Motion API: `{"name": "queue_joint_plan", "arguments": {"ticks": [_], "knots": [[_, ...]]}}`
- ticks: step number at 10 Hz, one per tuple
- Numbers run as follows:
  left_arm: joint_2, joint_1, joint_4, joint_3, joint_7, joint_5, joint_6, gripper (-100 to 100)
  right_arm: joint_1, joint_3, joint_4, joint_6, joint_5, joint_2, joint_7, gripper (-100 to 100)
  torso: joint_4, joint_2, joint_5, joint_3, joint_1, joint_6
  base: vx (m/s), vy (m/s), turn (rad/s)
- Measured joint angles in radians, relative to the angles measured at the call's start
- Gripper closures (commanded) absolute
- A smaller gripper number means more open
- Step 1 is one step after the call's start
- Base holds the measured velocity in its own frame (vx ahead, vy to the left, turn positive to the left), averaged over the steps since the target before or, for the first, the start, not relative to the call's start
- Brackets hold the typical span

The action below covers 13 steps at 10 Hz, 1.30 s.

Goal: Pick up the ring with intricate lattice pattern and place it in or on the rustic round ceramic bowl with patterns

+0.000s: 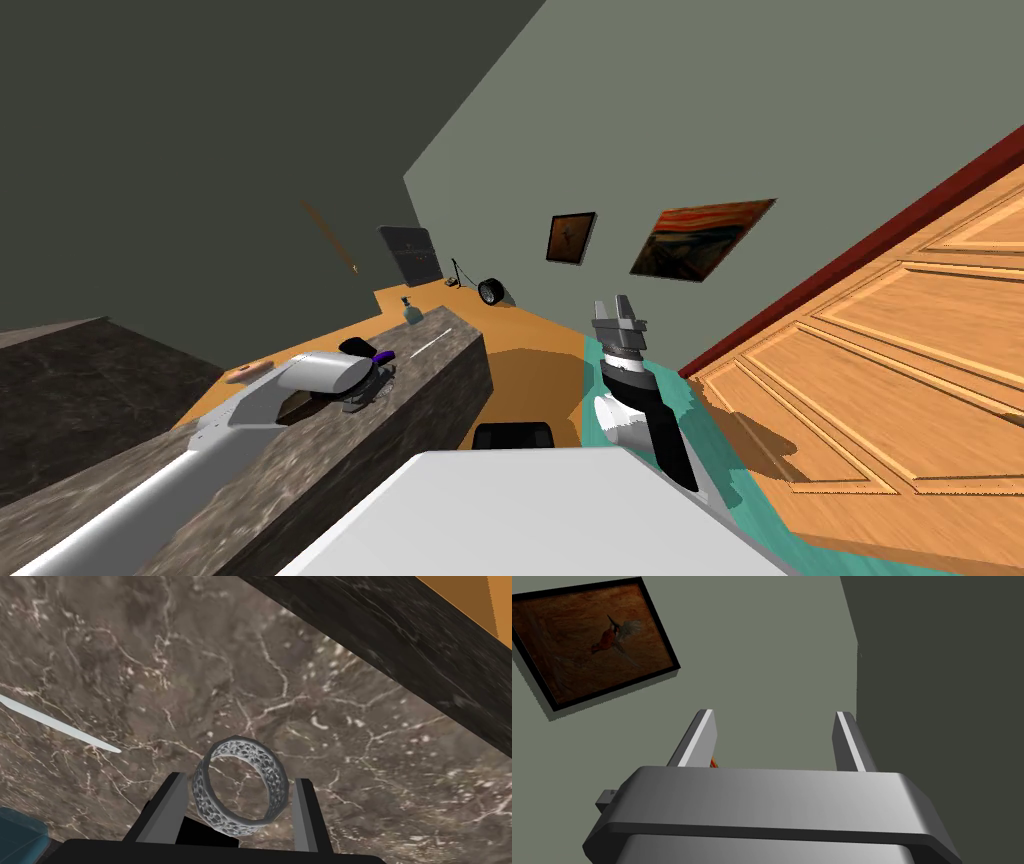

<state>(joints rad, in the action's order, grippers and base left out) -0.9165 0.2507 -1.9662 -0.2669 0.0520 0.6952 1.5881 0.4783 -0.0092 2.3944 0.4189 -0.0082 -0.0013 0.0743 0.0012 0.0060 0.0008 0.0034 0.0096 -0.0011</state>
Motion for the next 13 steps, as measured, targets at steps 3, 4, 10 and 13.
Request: {"name": "queue_joint_plan", "arguments": {"ticks": [3, 4, 10, 13], "knots": [[-0.058, -0.015, 0.034, -0.060, -0.009, 0.032, 0.041, 100, 0.000, 0.000, 0.000, 0.000, 0.000, 0.000, 0.000, 0, 0.001, 0.001, 0.001, 0.001, 0.005, -0.002, -0.101, 0.148, -0.120], [-0.078, -0.021, 0.044, -0.072, -0.011, 0.034, 0.047, 100, 0.000, 0.000, 0.000, 0.000, 0.000, 0.000, 0.000, 0, 0.000, -0.001, 0.002, 0.000, 0.007, -0.003, -0.043, 0.160, -0.026], [-0.202, -0.011, 0.111, -0.163, 0.012, 0.033, 0.015, 100, 0.000, 0.000, 0.000, 0.000, 0.000, 0.000, 0.000, 0, 0.000, -0.004, 0.001, -0.002, 0.003, -0.002, -0.026, 0.127, -0.006], [-0.246, -0.016, 0.139, -0.196, 0.022, 0.039, 0.012, -100, 0.000, 0.000, 0.000, 0.000, 0.000, 0.000, 0.000, 0, 0.000, -0.005, 0.002, -0.002, -0.002, -0.001, -0.017, 0.048, -0.019]]}}
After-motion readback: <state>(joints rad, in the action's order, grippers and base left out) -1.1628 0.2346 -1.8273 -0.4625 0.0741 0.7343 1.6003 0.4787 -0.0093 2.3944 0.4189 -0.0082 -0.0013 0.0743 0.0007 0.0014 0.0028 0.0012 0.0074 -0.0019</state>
